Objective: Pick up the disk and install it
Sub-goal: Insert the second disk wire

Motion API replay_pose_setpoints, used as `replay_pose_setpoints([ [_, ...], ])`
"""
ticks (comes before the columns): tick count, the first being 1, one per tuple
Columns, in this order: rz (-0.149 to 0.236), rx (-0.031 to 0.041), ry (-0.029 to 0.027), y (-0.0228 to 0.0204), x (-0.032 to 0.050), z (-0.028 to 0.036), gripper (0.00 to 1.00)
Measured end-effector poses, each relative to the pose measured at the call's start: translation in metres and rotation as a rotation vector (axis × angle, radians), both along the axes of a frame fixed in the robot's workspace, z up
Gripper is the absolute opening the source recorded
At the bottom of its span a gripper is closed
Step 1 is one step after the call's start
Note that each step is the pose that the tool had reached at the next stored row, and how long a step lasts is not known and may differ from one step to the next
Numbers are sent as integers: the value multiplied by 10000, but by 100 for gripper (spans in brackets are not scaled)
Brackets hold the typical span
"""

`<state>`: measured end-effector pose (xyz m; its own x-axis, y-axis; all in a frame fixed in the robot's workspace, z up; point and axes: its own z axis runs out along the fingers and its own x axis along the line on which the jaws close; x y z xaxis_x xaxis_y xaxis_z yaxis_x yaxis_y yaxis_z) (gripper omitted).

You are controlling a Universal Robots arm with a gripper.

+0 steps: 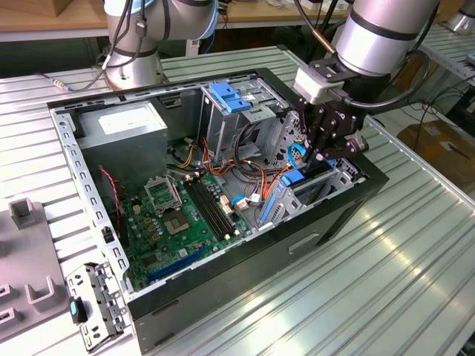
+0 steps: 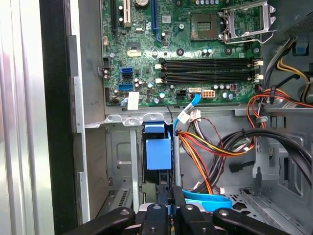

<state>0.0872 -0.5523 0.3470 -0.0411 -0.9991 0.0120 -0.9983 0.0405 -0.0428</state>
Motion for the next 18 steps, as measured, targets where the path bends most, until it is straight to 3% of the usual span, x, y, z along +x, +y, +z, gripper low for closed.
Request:
replay_pose_setpoints([
  [6, -1, 14, 0, -4, 0, -36, 16],
  [9, 0, 71, 0, -9, 0, -59, 16],
  [18, 0, 89, -1, -9, 0, -56, 17],
])
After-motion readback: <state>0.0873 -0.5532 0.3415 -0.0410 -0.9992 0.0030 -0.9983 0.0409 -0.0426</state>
